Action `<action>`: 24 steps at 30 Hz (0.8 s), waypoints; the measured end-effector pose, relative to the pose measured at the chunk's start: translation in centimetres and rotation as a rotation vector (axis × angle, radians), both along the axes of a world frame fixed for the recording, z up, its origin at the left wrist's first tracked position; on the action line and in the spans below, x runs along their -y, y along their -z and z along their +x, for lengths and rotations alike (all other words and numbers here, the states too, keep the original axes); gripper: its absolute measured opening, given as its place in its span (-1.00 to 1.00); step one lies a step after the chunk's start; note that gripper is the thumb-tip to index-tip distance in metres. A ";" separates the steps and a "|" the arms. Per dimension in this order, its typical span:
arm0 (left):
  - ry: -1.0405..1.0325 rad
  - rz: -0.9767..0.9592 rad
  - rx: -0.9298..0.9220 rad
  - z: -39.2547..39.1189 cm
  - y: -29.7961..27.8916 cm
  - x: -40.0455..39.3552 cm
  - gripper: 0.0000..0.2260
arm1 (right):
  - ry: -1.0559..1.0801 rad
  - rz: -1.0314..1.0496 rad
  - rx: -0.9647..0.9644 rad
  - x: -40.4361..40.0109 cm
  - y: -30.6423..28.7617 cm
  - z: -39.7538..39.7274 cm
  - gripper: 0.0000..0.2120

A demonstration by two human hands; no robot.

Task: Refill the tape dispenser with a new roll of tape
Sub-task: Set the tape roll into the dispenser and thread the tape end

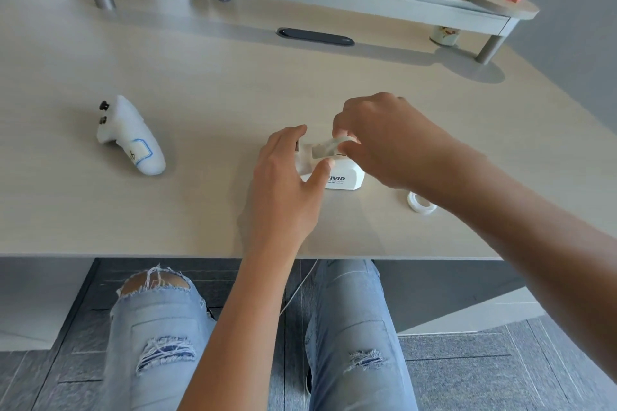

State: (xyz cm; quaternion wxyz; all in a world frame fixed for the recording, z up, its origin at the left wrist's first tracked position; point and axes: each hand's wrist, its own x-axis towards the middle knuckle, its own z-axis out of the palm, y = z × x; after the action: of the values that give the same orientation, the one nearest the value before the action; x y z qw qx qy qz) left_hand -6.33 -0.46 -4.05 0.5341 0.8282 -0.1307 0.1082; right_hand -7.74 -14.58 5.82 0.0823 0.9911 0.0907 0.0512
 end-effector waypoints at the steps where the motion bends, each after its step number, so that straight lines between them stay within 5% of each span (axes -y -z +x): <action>1: -0.001 0.009 0.004 0.0 -0.1 -0.1 -0.53 | -0.006 -0.045 -0.003 -0.4 -0.1 0.0 -0.79; 6: 0.004 0.014 0.005 -0.1 0.0 -0.1 -0.53 | -0.046 -0.147 0.026 -1.1 0.0 0.3 -0.81; 16: 0.007 -0.022 0.016 0.3 0.0 -0.2 -0.52 | -0.070 0.504 0.260 2.2 3.8 -1.5 -0.86; 24: -0.003 -0.017 0.012 0.2 0.0 0.0 -0.52 | -0.049 0.637 0.207 2.9 4.0 -1.1 -0.86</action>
State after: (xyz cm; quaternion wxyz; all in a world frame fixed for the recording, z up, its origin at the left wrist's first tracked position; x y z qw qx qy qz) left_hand -6.18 -0.48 -4.03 0.5401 0.8232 -0.1319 0.1151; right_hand -8.79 -17.51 1.86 -0.2240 0.9541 0.0853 0.1793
